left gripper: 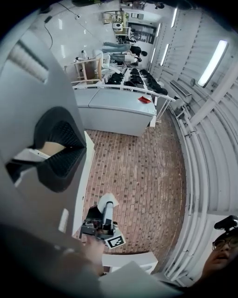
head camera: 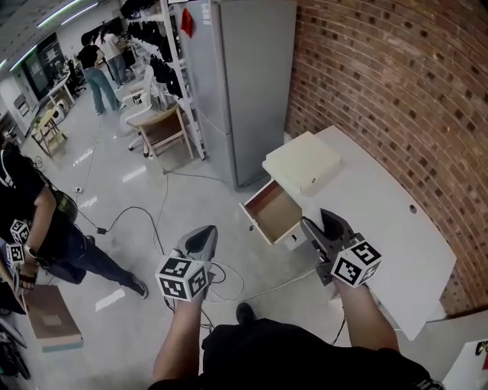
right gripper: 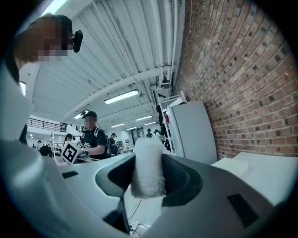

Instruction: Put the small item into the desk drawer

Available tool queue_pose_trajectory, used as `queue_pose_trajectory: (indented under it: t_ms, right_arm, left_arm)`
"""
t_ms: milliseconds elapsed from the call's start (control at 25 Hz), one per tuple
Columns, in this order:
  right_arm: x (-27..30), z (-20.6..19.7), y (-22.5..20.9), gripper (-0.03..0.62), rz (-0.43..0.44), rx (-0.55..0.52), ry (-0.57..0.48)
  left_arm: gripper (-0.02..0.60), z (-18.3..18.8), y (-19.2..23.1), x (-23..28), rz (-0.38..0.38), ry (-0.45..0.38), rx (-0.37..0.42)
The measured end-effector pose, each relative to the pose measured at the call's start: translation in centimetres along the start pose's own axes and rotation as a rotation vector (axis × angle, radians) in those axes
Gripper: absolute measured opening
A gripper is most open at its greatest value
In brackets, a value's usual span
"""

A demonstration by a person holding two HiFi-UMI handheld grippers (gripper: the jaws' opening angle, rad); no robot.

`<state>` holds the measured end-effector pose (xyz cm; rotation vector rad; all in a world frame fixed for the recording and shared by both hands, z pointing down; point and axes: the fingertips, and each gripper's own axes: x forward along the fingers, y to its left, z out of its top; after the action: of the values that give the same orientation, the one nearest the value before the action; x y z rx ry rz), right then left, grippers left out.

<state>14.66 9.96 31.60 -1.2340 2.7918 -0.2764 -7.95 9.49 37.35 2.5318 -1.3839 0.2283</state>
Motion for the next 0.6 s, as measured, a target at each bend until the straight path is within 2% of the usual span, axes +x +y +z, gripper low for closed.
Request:
queue_pose_trajectory:
  t_ms: [80,360,480,600]
  right_arm:
    - [1.2,0.4,-0.3,0.164,-0.013,0.010,-0.005]
    - [4.9,-2.4,0.0,0.166,-0.074,0.054,0.036]
    - [6.6,-2.8,0.3,0.164,-0.090,0.058,0.050]
    - [8.1,-3.2,0.7,0.165,-0.092,0.058,0.074]
  left_arm:
    - [0.011,0.5,0.9,1.1,-0.017,-0.002,-0.006]
    - [0.011,1.4,5.7,2.4,-0.041,-0.016,0.011]
    - [0.011,1.8,7.9,2.6,-0.038,-0.021,0.031]
    - [0.012,1.5,9.9,2.6,-0.026,-0.025,0.009]
